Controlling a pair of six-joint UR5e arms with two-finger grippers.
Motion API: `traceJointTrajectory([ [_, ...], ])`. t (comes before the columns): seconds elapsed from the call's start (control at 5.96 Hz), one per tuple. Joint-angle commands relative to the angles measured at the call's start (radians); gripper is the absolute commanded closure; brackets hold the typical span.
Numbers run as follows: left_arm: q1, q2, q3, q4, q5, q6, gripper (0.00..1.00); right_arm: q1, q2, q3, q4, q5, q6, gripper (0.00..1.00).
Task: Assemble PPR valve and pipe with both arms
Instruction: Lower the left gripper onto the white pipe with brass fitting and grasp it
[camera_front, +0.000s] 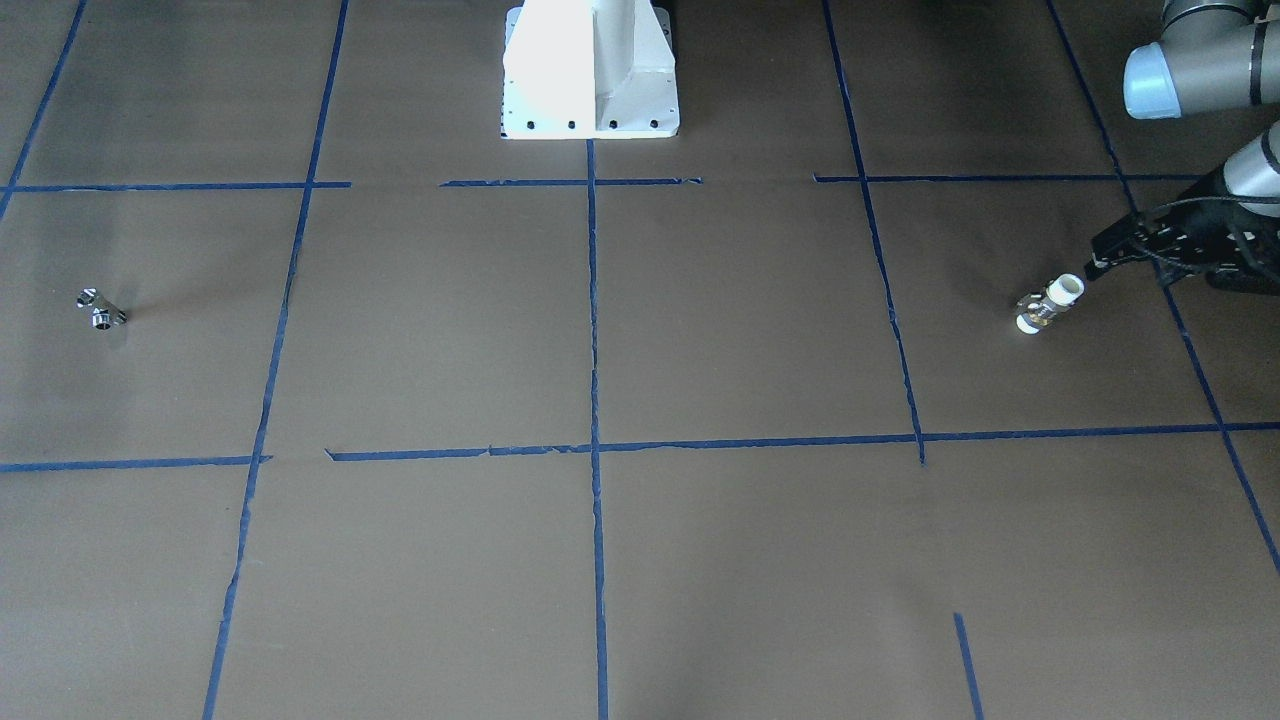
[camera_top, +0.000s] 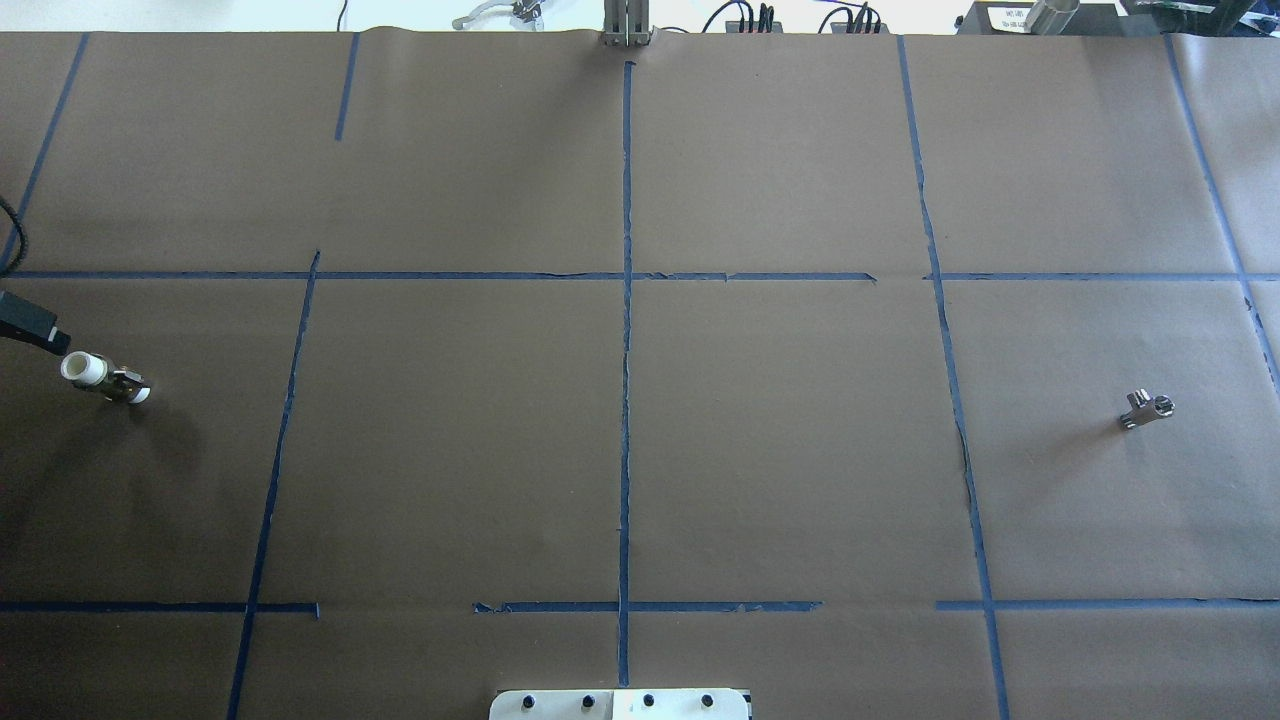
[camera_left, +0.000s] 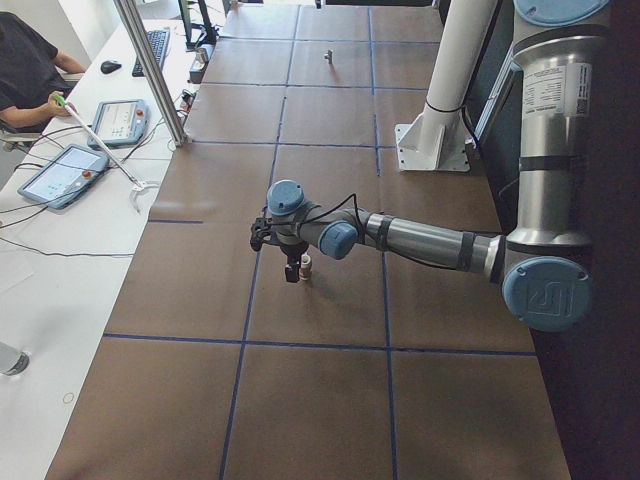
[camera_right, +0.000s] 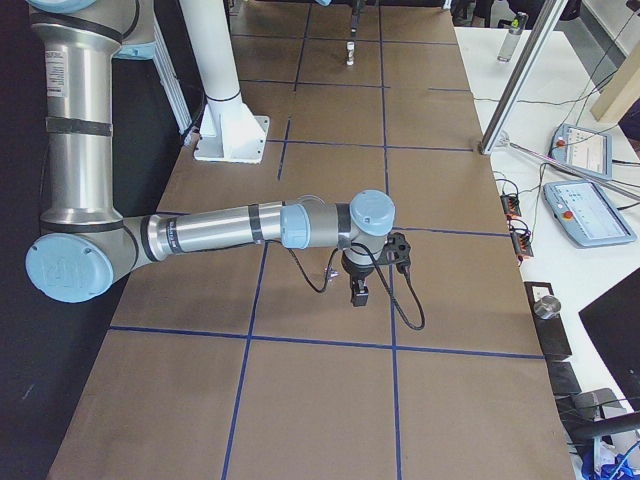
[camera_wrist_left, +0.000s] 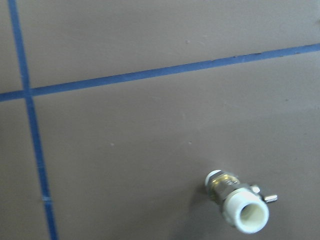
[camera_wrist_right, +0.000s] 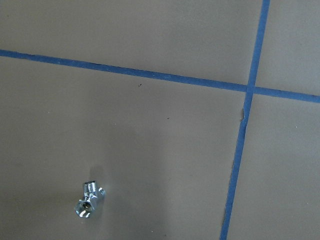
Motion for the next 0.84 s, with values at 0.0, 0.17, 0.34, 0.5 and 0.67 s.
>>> traceJointTrajectory([
  [0.0, 0.076, -0.001, 0.0, -0.049, 0.059, -0.127, 0.0, -0.001, -0.006, 0.017, 0.0, 0.003, -0.005, 0.0],
  [0.17, 0.078, -0.001, 0.0, -0.049, 0.061, -0.135, 0.0, -0.001, -0.008, 0.017, 0.0, 0.003, -0.007, 0.0],
  [0.34, 0.081, 0.001, 0.0, -0.049, 0.061, -0.132, 0.01, -0.001, -0.009, 0.017, -0.002, 0.001, -0.009, 0.0],
  [0.5, 0.081, 0.001, 0.001, -0.049, 0.059, -0.137, 0.12, -0.001, -0.009, 0.015, -0.002, 0.001, -0.009, 0.0],
  [0.67, 0.081, 0.001, 0.003, -0.048, 0.061, -0.137, 0.27, -0.001, -0.009, 0.014, -0.002, 0.001, -0.009, 0.0],
])
